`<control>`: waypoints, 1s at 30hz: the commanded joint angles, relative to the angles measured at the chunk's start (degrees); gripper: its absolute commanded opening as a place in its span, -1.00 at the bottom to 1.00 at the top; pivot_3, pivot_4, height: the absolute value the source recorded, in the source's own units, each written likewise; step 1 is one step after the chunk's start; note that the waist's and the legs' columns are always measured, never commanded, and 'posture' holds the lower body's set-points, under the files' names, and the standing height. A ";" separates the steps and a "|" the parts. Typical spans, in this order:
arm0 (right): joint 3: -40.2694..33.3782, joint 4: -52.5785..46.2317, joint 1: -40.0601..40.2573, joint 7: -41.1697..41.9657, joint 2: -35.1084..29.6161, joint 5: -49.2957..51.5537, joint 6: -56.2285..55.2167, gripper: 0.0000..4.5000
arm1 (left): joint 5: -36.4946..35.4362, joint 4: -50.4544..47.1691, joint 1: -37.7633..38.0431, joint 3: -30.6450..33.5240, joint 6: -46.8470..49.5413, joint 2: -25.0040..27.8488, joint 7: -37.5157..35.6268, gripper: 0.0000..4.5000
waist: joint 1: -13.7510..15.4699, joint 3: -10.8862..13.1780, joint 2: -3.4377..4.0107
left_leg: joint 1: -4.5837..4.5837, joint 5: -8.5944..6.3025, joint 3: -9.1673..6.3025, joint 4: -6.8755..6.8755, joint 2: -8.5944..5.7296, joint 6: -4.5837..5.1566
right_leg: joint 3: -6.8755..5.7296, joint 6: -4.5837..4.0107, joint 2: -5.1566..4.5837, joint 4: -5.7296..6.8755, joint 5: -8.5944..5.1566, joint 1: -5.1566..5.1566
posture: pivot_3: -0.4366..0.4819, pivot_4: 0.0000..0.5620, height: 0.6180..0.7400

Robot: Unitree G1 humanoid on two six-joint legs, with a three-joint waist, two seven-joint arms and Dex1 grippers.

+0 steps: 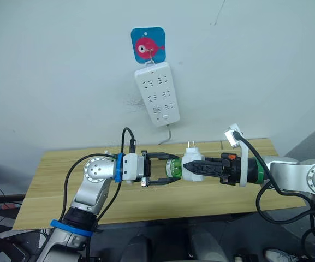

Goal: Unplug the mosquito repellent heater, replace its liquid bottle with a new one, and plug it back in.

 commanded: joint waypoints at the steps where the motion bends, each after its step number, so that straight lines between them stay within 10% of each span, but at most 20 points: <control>1: -1.25 -2.17 -0.95 1.49 -0.22 0.25 0.17 0.34 | -5.84 -5.42 -3.22 -0.57 18.55 4.45 0.24 0.00 | -0.05 0.00 0.00 | 0.00 0.00 -0.01 0.00 0.00 0.00 | -0.01 0.00 0.01 0.00 0.00 0.00 | -0.34 -0.52 1.00; 4: -1.26 -3.01 -0.99 3.52 -0.57 -1.15 0.98 0.34 | -18.59 -4.16 -11.40 -0.92 50.87 11.87 -1.30 0.00 | -0.11 0.05 -0.07 | -0.03 0.00 -0.07 0.03 0.00 0.00 | -0.09 0.27 0.07 0.05 -0.16 0.00 | -0.33 -0.52 1.00; 10: -1.49 -3.93 -0.39 5.73 -1.37 -2.49 1.06 0.34 | -26.09 0.63 -17.87 0.16 69.95 15.60 -3.27 0.00 | -0.79 0.02 -0.03 | 0.01 0.00 -0.09 -0.01 0.03 0.01 | -0.20 0.31 0.23 0.03 -0.20 -0.01 | -0.35 -0.52 1.00; 26: -1.61 -3.51 -0.48 5.80 -1.97 -3.12 0.42 0.33 | -24.81 -3.07 -14.24 2.56 64.95 11.82 1.42 0.00 | -0.87 0.02 -0.03 | -0.02 0.01 -0.02 0.00 0.02 -0.01 | 0.05 0.26 0.16 0.04 -0.18 -0.08 | -0.34 -0.51 1.00; 30: -1.63 -2.99 -0.61 5.14 -1.70 -2.74 0.09 0.34 | -20.40 -5.07 -12.00 0.98 57.33 12.23 -0.33 0.55 | -0.90 0.02 -0.03 | -0.01 0.01 -0.02 -0.01 0.02 -0.01 | 0.13 0.22 0.16 0.05 -0.16 -0.08 | -0.33 -0.51 1.00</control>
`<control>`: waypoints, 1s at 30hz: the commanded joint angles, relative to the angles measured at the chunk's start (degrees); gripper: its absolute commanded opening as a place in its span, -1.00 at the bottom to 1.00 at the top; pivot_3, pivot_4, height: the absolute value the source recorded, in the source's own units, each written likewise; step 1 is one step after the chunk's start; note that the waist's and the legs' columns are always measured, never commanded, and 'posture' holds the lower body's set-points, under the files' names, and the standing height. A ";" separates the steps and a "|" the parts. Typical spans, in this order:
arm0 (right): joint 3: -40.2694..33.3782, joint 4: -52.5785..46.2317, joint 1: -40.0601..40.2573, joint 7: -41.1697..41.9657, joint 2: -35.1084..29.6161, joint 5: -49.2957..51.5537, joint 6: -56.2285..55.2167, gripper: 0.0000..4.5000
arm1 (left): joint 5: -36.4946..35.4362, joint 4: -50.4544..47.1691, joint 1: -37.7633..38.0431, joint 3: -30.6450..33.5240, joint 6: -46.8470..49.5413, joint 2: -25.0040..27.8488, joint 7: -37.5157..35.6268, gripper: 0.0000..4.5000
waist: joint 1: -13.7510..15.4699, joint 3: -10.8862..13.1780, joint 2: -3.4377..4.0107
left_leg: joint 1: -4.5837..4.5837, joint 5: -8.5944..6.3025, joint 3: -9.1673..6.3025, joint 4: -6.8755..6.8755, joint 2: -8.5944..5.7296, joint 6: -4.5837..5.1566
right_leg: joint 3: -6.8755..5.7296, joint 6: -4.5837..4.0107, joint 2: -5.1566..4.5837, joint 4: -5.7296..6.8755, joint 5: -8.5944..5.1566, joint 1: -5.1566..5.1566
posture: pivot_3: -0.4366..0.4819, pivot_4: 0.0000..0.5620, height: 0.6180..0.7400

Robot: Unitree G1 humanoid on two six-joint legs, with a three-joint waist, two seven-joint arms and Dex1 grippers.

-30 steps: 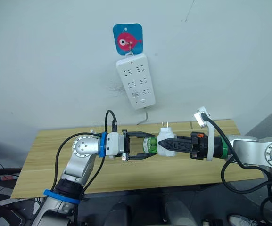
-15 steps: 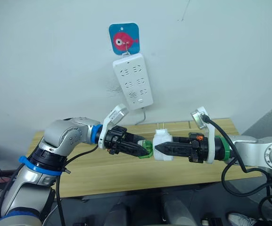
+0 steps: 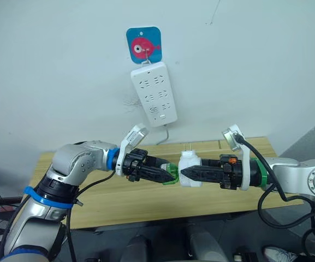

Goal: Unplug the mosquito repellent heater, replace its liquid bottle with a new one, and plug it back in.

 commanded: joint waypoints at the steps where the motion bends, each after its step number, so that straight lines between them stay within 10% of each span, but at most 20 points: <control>1: -1.61 -0.24 -0.61 -0.70 -0.52 0.20 -0.22 0.33 | 4.76 -1.71 1.67 1.85 -7.63 0.66 -0.47 0.69 | 0.00 0.00 0.00 | 0.00 0.00 0.02 0.00 0.01 0.00 | 0.02 0.00 0.00 0.00 0.00 -0.02 | -0.33 -0.51 1.00; 4: -1.64 -0.13 -0.53 -1.24 -0.41 0.47 -0.36 0.34 | 8.91 -1.86 3.61 1.32 -14.44 1.30 -2.38 1.00 | 0.27 0.00 0.00 | -0.01 0.00 0.01 0.00 0.00 0.00 | 0.02 0.00 0.00 0.00 0.00 -0.01 | -0.33 -0.51 1.00; 14: -1.97 0.39 -0.13 -1.99 0.01 0.31 -0.53 0.34 | 25.03 1.66 15.17 4.48 -61.15 -7.66 0.46 1.00 | 1.17 0.00 0.00 | -0.05 0.00 0.08 0.00 -0.03 0.00 | 0.04 -0.25 -0.38 -0.12 0.16 -0.01 | -0.34 -0.51 1.00; 30: -1.79 0.55 -0.90 -2.35 -0.45 1.50 0.02 0.34 | 29.50 8.29 15.01 1.43 -78.35 -15.88 2.53 0.91 | 1.10 0.00 0.00 | -0.01 0.00 0.06 0.01 -0.07 0.01 | 0.00 -0.24 -0.22 -0.10 0.17 0.09 | -0.34 -0.49 1.00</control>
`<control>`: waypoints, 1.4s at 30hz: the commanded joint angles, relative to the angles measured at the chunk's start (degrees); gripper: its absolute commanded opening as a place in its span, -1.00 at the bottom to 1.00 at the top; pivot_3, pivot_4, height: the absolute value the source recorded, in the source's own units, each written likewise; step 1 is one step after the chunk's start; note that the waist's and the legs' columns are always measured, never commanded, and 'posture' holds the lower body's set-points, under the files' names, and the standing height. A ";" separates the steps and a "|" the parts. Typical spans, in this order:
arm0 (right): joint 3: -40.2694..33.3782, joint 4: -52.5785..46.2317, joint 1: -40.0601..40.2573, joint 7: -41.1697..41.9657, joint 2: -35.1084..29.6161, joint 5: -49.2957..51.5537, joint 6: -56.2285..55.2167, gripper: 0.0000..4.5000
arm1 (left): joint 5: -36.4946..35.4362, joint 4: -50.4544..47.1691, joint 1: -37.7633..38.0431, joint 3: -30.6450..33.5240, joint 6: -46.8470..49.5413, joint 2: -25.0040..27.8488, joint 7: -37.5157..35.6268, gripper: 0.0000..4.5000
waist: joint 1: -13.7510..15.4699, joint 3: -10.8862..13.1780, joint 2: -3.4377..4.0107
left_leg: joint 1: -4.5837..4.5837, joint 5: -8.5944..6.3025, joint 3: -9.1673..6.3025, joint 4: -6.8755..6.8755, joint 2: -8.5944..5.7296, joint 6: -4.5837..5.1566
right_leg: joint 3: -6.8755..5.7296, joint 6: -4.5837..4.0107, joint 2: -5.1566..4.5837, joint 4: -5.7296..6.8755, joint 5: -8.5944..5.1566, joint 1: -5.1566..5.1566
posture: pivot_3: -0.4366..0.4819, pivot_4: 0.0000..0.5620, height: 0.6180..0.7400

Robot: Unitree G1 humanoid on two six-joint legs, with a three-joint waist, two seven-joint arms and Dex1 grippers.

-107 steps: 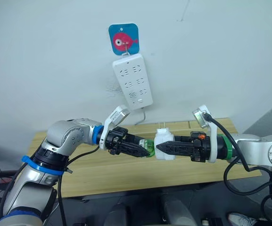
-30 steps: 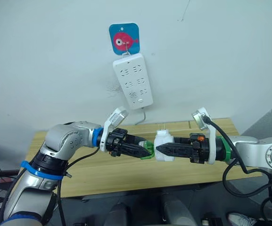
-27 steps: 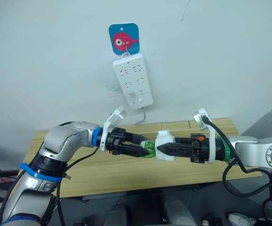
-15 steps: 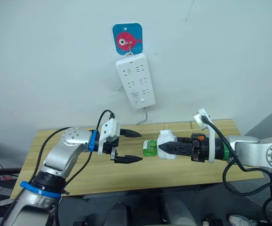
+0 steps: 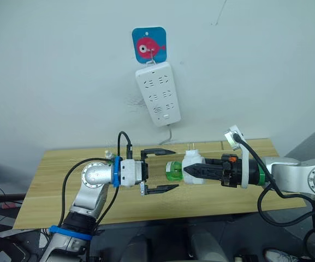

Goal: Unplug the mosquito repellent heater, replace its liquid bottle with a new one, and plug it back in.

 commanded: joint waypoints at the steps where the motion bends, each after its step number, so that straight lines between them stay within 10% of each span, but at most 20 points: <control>1: -1.74 -0.79 -1.05 0.11 -0.35 1.55 -0.18 0.34 | 0.00 -0.64 -1.26 -0.75 -0.04 -0.66 1.08 0.82 | -0.01 0.00 0.00 | 0.00 0.00 -0.01 0.00 0.00 0.00 | 0.00 0.00 0.00 0.00 0.00 0.00 | -0.34 -0.49 1.00; 8: -1.79 -0.36 -1.42 -0.28 -0.37 1.99 -0.21 0.33 | -4.39 -6.72 -3.18 -1.66 10.98 1.08 -0.41 -0.01 | -0.10 0.00 0.00 | 0.01 0.00 -0.03 0.00 0.01 0.00 | -0.02 0.01 0.06 0.02 0.00 0.00 | -0.32 -0.49 1.00; 17: -2.12 -0.15 -2.17 2.11 -0.60 0.95 0.35 0.33 | -24.31 -10.98 -18.83 -3.36 70.94 17.05 -6.33 -0.01 | -0.36 0.08 -0.12 | -0.01 0.00 -0.13 0.02 0.06 0.00 | -0.29 0.31 0.26 0.11 -0.19 0.00 | -0.29 -0.48 1.00; 23: -2.34 -0.24 -2.57 4.29 -1.06 1.16 1.20 0.33 | -31.10 -1.45 -27.16 -3.10 90.72 19.78 -11.27 -0.01 | -0.70 0.10 -0.09 | 0.00 -0.01 -0.15 -0.03 0.11 0.01 | -0.36 0.30 0.32 0.07 -0.21 -0.07 | -0.29 -0.47 1.00; 32: -3.40 0.73 -0.04 2.00 -3.29 -5.34 2.28 0.33 | -22.77 -6.07 -19.18 -3.34 77.60 23.54 -12.85 -0.01 | -0.67 0.10 -0.09 | -0.01 -0.01 -0.07 -0.06 0.10 0.01 | -0.18 0.19 0.23 0.07 -0.16 -0.13 | -0.33 -0.46 1.00; 42: 7.29 14.73 -0.89 -5.08 -0.10 -47.16 -0.13 0.33 | -7.19 -9.89 -2.82 1.94 44.05 14.21 1.99 -0.01 | 0.42 0.22 -0.14 | -0.05 0.01 0.07 -0.02 -0.02 -0.02 | 0.05 -0.02 -0.24 -0.06 -0.03 -0.11 | -0.26 -0.38 1.00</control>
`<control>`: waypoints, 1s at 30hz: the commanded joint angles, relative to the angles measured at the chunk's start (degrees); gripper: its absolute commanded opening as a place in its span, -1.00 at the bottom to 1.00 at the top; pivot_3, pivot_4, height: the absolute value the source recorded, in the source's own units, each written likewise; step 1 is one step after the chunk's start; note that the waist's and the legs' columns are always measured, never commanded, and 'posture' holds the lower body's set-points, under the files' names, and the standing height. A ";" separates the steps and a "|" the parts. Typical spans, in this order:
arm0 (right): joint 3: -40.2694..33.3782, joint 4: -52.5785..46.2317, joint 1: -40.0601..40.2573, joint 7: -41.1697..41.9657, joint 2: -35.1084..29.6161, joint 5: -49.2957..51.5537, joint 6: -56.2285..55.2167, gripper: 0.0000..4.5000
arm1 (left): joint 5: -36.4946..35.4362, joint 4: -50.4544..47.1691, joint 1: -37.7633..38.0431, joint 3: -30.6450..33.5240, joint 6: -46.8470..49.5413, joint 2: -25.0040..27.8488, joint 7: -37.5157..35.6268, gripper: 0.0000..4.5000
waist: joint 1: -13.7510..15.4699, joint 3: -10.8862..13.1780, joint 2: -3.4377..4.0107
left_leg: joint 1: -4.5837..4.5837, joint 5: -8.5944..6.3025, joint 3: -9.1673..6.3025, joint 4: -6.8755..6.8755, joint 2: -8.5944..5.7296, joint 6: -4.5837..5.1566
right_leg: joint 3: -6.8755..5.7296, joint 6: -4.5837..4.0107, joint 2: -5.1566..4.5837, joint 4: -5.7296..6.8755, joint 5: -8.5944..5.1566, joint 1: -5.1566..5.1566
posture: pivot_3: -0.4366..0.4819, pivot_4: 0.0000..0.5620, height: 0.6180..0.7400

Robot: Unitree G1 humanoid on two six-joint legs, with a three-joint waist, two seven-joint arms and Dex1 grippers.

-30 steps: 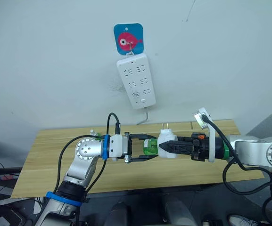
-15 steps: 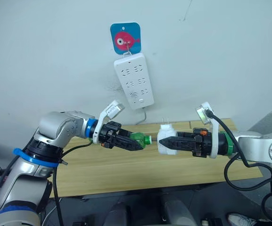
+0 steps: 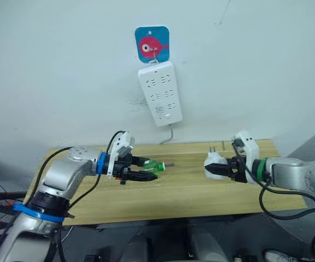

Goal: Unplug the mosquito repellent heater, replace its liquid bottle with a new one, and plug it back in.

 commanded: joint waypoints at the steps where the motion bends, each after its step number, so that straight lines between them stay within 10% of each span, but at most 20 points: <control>1: 3.99 5.86 -2.77 1.03 2.16 -15.50 -3.40 0.33 | 3.10 -4.66 3.29 0.62 -8.06 -1.05 1.52 -0.01 | 0.02 0.07 0.01 | -0.01 0.00 0.02 -0.01 -0.02 0.00 | 0.01 0.00 0.00 0.00 0.00 -0.02 | -0.25 -0.36 1.00; 16: 4.29 44.25 -19.36 14.96 18.57 -42.59 -5.40 0.33 | 6.92 -10.87 8.03 -1.81 -12.42 -2.79 3.75 -0.01 | -0.22 1.16 0.12 | 0.01 -0.01 -0.13 -0.05 -0.03 0.03 | -0.16 -0.04 0.10 0.17 0.04 -0.03 | -0.18 -0.30 1.00; 20: -0.55 45.52 -19.87 14.30 20.73 -44.56 -5.23 0.95 | 6.89 -10.99 7.46 -2.03 -11.83 -3.02 4.05 -0.01 | -0.25 1.17 0.14 | 0.01 -0.04 -0.20 -0.08 -0.02 0.06 | -0.20 -0.04 -0.03 0.17 0.05 -0.02 | -0.21 -0.31 1.00; 25: -7.98 28.95 -14.74 12.63 18.18 -44.19 -0.76 1.00 | 6.03 -10.06 6.77 -0.77 -11.01 -4.55 6.03 -0.01 | -0.20 1.29 0.33 | -0.01 -0.04 -0.26 -0.10 -0.03 0.06 | -0.24 -0.04 -0.02 0.21 0.05 -0.03 | -0.25 -0.32 1.00; 30: -22.49 -10.06 -0.33 16.40 18.73 -29.88 6.87 1.00 | 3.35 -9.39 7.84 3.61 -9.16 -9.87 13.29 -0.01 | -0.26 1.31 0.34 | -0.12 -0.06 -0.46 -0.12 0.02 0.08 | -0.35 -0.02 -0.03 0.17 0.04 -0.04 | -0.32 -0.31 1.00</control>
